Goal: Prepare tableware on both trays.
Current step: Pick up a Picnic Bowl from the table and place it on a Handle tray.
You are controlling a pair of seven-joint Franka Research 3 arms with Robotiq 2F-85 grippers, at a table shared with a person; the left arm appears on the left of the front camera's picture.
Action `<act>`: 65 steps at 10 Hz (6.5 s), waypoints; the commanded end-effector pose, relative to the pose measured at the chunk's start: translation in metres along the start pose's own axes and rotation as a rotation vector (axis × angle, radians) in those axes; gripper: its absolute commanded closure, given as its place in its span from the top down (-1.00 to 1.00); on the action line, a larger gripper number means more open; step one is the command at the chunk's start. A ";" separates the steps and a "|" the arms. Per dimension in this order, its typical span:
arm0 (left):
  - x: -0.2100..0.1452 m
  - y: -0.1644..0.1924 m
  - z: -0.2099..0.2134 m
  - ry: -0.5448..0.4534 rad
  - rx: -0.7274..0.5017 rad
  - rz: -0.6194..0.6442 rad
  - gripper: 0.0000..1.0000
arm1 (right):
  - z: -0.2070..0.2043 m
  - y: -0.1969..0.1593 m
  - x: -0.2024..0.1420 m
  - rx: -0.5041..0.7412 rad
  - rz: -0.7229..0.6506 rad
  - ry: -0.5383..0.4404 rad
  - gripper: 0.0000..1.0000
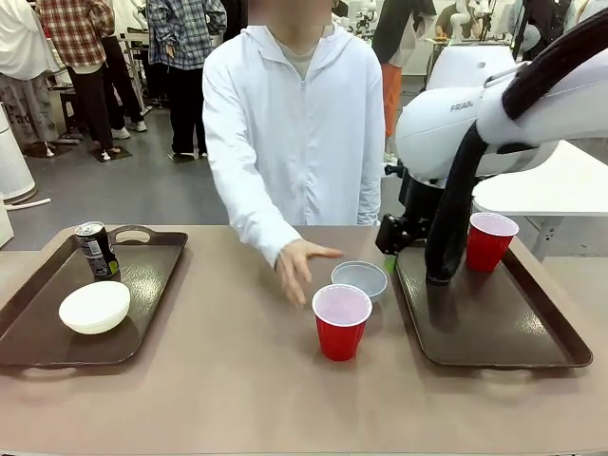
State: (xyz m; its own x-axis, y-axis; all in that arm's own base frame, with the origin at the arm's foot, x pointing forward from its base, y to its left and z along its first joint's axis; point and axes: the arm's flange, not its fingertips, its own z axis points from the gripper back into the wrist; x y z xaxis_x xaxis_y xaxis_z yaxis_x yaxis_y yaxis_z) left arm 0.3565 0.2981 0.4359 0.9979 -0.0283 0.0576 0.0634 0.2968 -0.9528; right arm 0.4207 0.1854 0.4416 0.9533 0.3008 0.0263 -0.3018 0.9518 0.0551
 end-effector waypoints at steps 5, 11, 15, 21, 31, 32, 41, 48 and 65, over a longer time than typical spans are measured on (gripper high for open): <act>-0.003 -0.002 0.000 0.002 0.018 0.009 1.00 | 0.046 -0.052 -0.155 0.073 0.127 0.120 1.00; -0.003 -0.002 0.000 0.002 0.018 0.009 1.00 | 0.047 -0.051 -0.162 0.080 0.115 0.131 1.00; -0.003 -0.002 0.000 0.002 0.018 0.009 1.00 | 0.044 -0.039 -0.137 0.042 0.120 0.128 1.00; -0.003 -0.002 0.000 0.002 0.018 0.009 1.00 | 0.033 0.033 -0.012 -0.071 0.042 0.046 1.00; -0.003 -0.002 0.000 0.002 0.018 0.009 1.00 | 0.000 0.041 0.036 -0.074 -0.023 -0.002 1.00; -0.003 -0.002 0.000 0.002 0.018 0.009 1.00 | -0.015 0.038 0.044 -0.042 -0.061 -0.028 1.00; -0.003 -0.002 0.000 0.002 0.018 0.009 1.00 | -0.088 0.023 0.095 -0.092 -0.167 -0.081 1.00; -0.003 -0.002 0.000 0.002 0.018 0.009 1.00 | -0.105 0.009 0.104 -0.086 -0.161 -0.044 -0.73; -0.003 -0.002 0.000 0.002 0.018 0.009 1.00 | -0.020 -0.084 -0.096 -0.152 -0.094 -0.078 -1.00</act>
State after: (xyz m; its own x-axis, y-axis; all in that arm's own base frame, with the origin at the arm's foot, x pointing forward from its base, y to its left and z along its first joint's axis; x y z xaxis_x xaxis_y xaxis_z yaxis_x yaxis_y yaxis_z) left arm 0.3561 0.2983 0.4358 0.9980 -0.0272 0.0577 0.0632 0.2966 -0.9529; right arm 0.3520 0.0914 0.4220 0.9804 0.1852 0.0672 -0.1805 0.9810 -0.0705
